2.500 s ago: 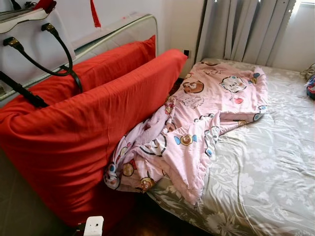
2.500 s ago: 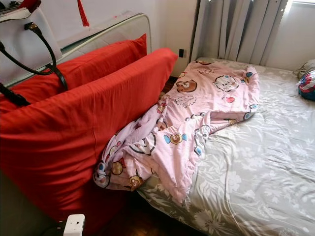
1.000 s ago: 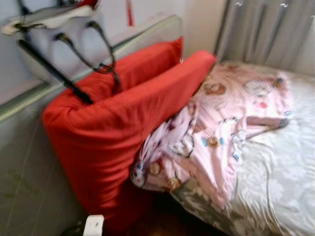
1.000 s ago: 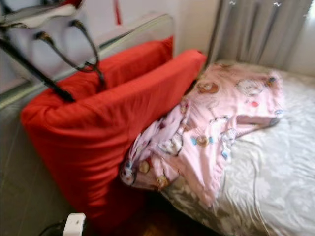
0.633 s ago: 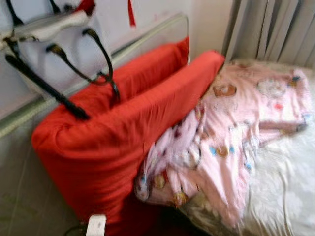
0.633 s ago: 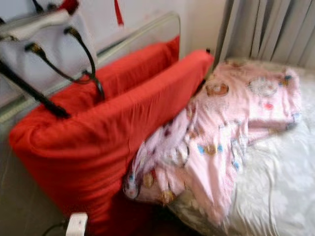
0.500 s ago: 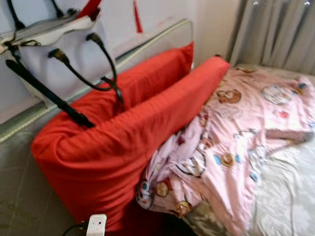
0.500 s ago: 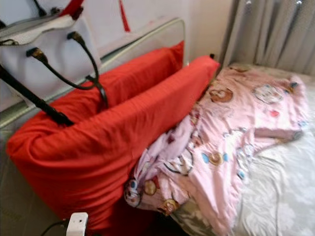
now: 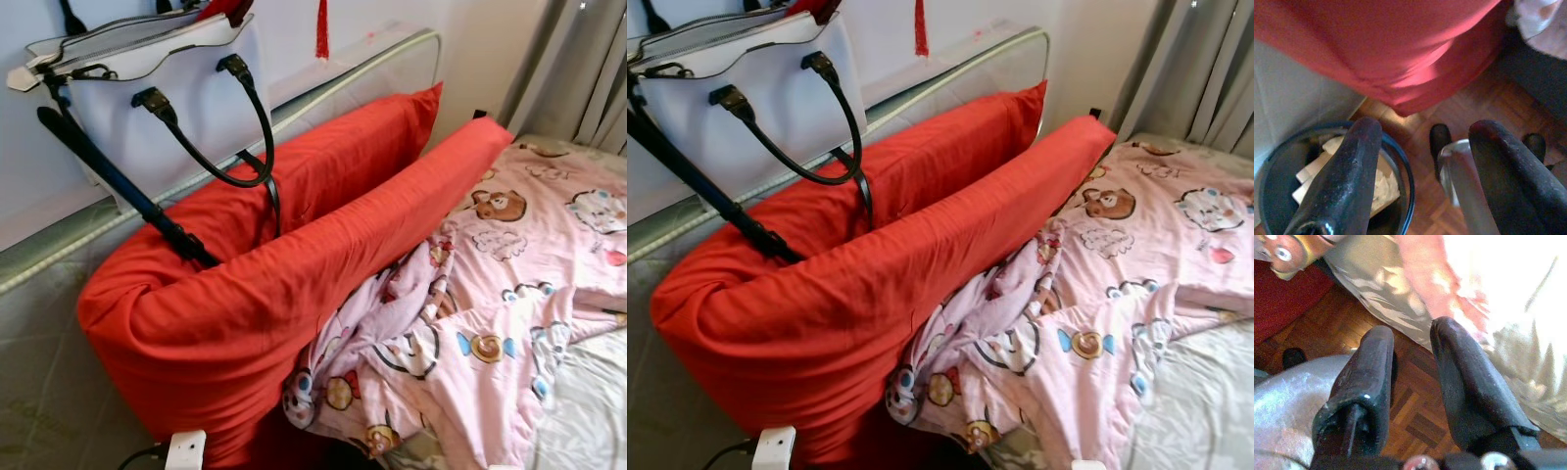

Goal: Clean up the room

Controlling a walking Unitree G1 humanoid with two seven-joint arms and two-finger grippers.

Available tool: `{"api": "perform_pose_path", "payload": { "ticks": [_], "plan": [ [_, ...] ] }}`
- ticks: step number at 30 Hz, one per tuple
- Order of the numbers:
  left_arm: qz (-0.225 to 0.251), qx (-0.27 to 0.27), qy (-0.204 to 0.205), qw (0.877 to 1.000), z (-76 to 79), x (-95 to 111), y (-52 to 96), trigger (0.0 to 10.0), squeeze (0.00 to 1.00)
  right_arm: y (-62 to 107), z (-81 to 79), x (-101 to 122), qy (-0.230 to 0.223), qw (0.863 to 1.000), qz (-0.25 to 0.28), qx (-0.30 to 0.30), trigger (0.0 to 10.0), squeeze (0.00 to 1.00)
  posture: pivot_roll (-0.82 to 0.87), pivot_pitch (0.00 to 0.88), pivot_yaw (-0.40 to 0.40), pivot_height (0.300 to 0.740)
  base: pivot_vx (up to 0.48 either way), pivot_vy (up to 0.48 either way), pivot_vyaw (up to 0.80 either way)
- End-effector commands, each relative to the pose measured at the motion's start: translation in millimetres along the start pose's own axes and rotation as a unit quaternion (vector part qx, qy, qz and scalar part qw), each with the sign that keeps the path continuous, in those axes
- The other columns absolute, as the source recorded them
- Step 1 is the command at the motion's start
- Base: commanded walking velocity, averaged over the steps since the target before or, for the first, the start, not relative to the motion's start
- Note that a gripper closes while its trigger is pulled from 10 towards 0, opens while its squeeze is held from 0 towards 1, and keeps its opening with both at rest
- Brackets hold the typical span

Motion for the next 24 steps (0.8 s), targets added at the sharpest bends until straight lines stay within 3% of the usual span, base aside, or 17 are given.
{"api": "perform_pose_path", "payload": {
  "ticks": [1,22,23,24],
  "plan": [
    [0.001,-0.001,-0.003,1.000,2.2,1,-0.4,10.0,0.00,3.6,6.5,-9,-0.008,1.000,-0.011,-0.011,10.0,0.00,-0.15,0.000,0.040,0.740,0.000,0.000,0.00],
    [0.042,0.024,0.078,0.996,0.0,4,2.1,10.0,0.00,7.7,8.9,8,-0.069,0.995,0.074,-0.014,10.0,0.00,-0.14,0.000,0.037,0.740,0.000,0.000,0.00],
    [0.052,0.029,0.086,0.994,-1.1,6,2.8,10.0,0.00,-1.0,-3.7,38,-0.066,0.991,0.112,-0.005,10.0,0.00,-0.14,0.000,0.036,0.740,0.000,0.000,0.00],
    [0.062,0.033,0.098,0.993,-1.9,7,3.6,10.0,0.00,-11.1,-24.8,84,-0.060,0.985,0.163,0.010,10.0,0.00,-0.14,0.000,0.034,0.740,0.000,0.000,0.00]
  ]
}}
Point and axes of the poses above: a point about 5 cm out from each wrist's last joint towards the gripper, its own y axis pointing back from the gripper into the wrist, its own x axis along the axis of the wrist's last joint, z = x × y, the point moved 5 cm from there along -y, pointing out of the wrist towards the gripper, and after that the axes turned 5 degrees about -y, right-handed, at the moved point
